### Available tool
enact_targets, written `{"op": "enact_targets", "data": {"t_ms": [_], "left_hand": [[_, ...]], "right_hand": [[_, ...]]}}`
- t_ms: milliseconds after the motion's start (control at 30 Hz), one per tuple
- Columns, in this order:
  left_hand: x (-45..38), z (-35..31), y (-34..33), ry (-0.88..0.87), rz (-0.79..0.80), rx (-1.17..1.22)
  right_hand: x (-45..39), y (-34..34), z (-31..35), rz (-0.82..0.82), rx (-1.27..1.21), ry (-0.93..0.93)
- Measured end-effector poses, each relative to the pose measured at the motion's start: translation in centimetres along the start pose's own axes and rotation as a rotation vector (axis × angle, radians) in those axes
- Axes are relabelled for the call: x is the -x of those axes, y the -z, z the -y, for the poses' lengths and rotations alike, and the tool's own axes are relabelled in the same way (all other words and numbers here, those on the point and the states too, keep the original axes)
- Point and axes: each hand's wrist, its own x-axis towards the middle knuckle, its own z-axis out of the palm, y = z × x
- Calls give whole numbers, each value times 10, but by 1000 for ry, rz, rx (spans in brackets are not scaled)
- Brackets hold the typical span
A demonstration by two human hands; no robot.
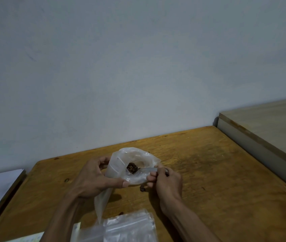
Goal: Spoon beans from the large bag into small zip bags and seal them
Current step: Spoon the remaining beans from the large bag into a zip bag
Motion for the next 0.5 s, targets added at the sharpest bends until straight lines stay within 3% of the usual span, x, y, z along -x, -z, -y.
{"op": "enact_targets", "data": {"t_ms": [500], "left_hand": [[-3,2,-5,-22,-48,-34]], "right_hand": [[-3,12,22,19,-79,28]]}}
